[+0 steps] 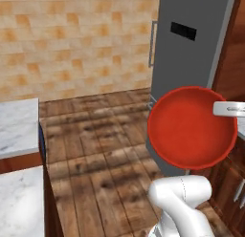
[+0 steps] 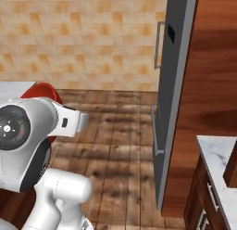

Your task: Move the bowls from the cabinet to the plates on the dining table.

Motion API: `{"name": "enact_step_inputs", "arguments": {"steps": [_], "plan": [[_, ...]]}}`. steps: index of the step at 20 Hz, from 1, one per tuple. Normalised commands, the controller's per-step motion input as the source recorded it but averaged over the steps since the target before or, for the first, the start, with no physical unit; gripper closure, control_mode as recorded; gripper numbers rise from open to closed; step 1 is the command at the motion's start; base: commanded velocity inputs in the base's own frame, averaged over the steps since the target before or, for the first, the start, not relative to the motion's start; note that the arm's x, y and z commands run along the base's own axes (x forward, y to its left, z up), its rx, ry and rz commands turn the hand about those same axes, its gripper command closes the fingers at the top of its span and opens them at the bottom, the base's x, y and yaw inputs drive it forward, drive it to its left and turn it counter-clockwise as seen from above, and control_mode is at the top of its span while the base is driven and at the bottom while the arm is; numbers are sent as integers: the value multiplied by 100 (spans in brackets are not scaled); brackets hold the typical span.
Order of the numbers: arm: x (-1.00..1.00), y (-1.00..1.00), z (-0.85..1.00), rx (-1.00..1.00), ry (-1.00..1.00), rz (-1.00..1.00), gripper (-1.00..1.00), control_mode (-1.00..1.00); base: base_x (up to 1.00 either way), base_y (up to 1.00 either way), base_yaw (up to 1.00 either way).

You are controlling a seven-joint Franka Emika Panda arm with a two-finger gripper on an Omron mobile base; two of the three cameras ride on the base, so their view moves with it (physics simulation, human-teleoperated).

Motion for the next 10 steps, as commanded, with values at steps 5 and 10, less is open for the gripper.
{"name": "enact_step_inputs", "arguments": {"steps": [5,10], "plan": [[0,0,0,0,0,0,100,100,77,1,0],[0,0,0,0,0,0,100,100,83,4,0]]}}
